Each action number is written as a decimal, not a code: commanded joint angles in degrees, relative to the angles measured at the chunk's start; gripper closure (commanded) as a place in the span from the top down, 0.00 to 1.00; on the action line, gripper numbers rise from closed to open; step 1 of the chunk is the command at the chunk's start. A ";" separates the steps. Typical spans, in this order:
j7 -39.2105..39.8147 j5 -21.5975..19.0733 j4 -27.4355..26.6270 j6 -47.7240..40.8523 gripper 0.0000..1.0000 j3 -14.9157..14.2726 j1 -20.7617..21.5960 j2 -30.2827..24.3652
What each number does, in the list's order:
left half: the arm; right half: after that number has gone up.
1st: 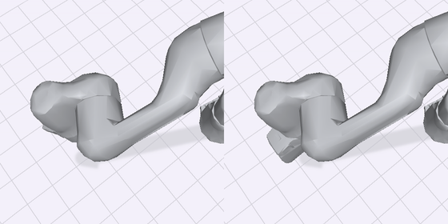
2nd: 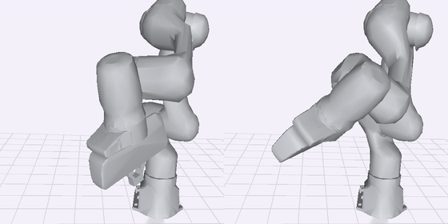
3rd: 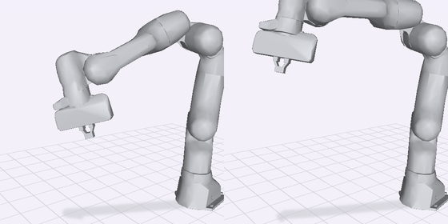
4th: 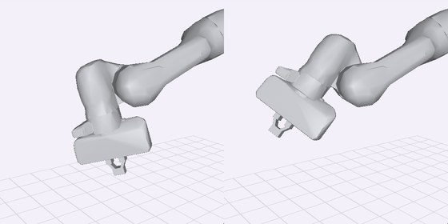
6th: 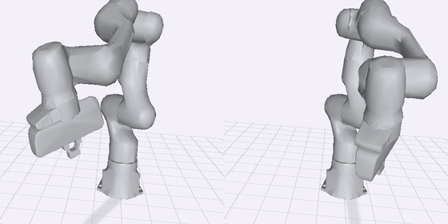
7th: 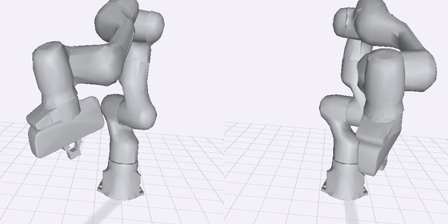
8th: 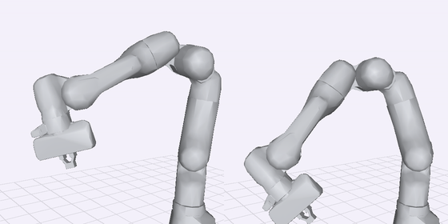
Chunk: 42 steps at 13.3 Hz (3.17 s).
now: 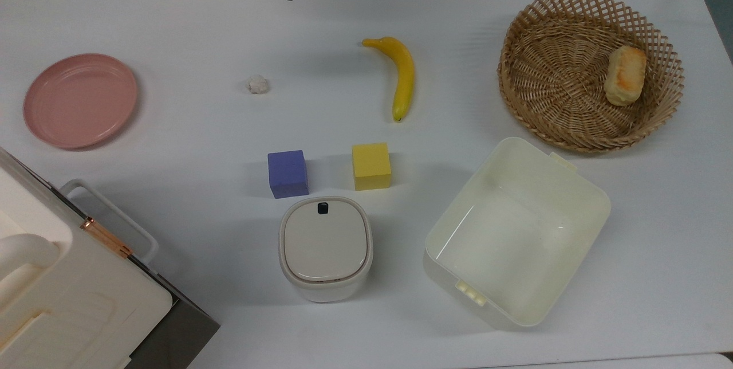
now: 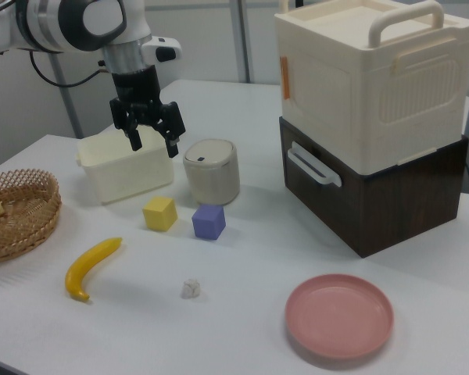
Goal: Open the trash can
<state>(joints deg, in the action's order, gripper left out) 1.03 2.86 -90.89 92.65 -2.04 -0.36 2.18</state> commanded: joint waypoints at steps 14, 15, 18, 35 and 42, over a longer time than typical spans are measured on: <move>0.90 -0.05 -0.42 0.87 1.00 -0.24 0.19 -0.60; 1.25 0.04 -0.42 0.87 0.91 -0.24 0.19 -0.60; 5.46 -0.05 -0.42 0.78 0.22 -0.24 0.10 -0.69; 5.21 -1.54 0.89 14.90 0.00 0.29 0.80 3.35; 5.03 -4.88 4.23 34.33 0.00 0.46 2.47 13.72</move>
<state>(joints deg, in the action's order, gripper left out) 5.28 -0.88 -89.11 122.39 -1.34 0.47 11.93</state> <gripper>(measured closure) 0.991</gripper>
